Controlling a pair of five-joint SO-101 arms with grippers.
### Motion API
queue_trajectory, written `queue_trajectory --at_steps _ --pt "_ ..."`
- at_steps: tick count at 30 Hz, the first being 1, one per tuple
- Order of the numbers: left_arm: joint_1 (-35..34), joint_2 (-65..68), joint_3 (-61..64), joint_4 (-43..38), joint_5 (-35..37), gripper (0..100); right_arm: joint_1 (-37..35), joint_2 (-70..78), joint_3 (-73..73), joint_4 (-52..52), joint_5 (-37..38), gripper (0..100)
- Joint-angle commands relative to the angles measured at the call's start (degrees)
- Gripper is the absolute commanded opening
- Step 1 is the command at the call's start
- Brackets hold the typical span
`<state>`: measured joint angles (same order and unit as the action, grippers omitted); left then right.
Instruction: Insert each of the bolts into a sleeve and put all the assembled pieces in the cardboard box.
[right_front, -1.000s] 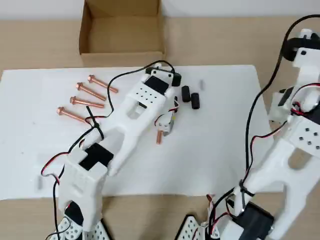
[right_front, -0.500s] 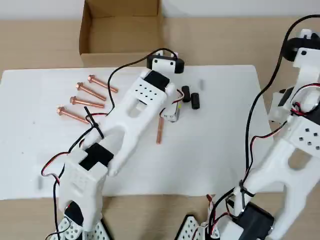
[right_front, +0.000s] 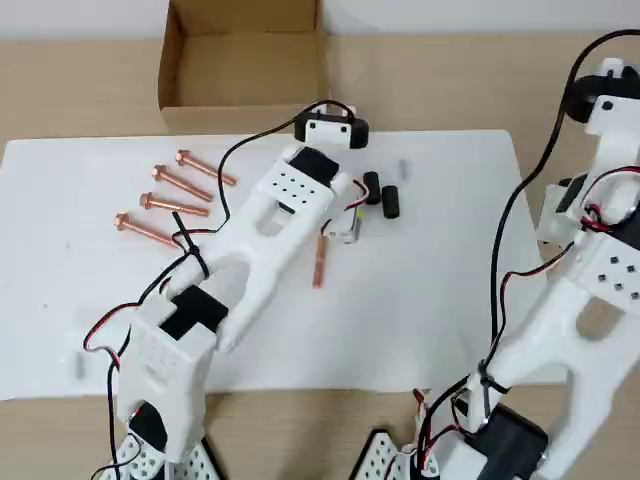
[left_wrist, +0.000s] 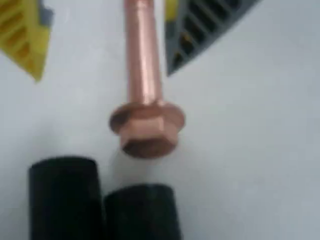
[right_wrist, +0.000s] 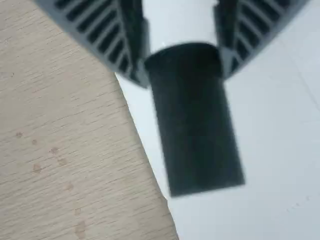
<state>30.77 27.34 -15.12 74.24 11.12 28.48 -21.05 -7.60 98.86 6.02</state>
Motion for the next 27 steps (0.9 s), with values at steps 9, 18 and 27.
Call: queue_trajectory --at_steps 9,18,27 --pt "-6.33 -0.66 2.99 -0.53 4.66 18 0.31 -2.33 -0.04 -0.09 0.70 1.1" --pt "-4.75 -0.66 3.16 -0.62 4.31 18 -1.19 -6.81 0.48 0.62 0.70 1.1" --pt "-3.52 -0.66 6.95 0.00 4.75 17 -1.36 -6.99 0.04 1.76 0.62 1.1"
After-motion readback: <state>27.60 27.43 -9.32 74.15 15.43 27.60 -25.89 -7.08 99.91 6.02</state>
